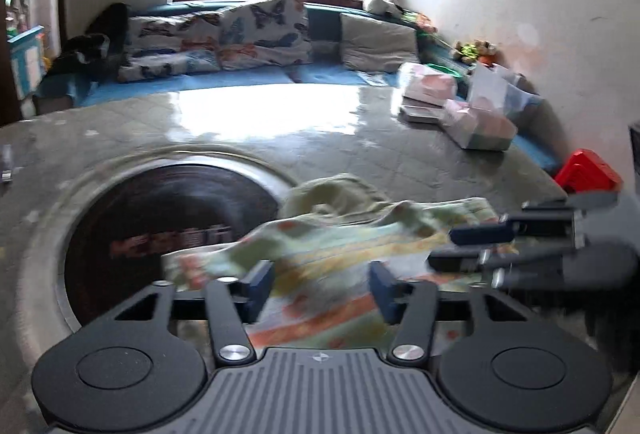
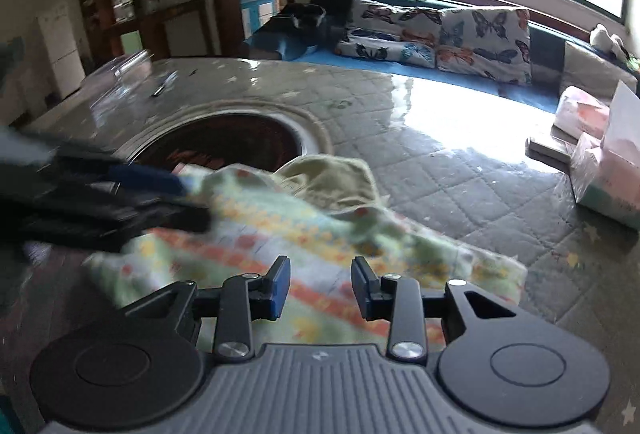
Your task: Fold clothes
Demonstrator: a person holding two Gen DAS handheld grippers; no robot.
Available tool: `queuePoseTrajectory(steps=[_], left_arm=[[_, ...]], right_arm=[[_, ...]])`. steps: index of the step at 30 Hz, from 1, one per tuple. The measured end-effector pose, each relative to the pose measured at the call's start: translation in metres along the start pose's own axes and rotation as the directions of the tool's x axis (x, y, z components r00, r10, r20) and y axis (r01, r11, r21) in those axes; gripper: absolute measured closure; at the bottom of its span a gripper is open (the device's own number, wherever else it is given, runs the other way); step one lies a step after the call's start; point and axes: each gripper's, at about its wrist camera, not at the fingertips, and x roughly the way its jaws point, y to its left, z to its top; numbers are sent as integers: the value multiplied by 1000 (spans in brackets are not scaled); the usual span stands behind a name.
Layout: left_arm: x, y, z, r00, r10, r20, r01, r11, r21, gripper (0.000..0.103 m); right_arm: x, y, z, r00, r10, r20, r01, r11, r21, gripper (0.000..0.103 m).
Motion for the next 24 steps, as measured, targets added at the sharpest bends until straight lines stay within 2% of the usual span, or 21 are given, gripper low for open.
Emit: queuePoseTrajectory(steps=[1,4,7,11,16,19,24], left_arm=[[7,-3,2,1000,-15,-6,15,1000,3,63],[26,-9,3,999,-36,-30,36,999,14,64],[43,-11,-1,998,-32,-61,33,999,25,63],[47,-9,-8,999,-25,-38,27,999,46,56],[38,-4,-2,999,-17,-43,18,1000,13,56],[31,-6,-3,1000,-4,-27,5,1000,29,56],[37,-7,-10,999,18,-36,-17,999,43,47]], right_arm=[[-1,4,-3,1000,8,-1,-8,1000,-6,70],[1,14,-10,1000,8,-9,-9,999,-41,71],[8,15,-16,1000,0,-29,-1,999,-34,70],[11,14,-20,1000,7,-18,-7,1000,-16,69],[-5,12,-19,1000,20,-6,-20,1000,5,63],[-14,20,-20,1000,28,-2,-28,999,-39,52],[-6,19,-28,999,32,-30,-32,999,-23,49]])
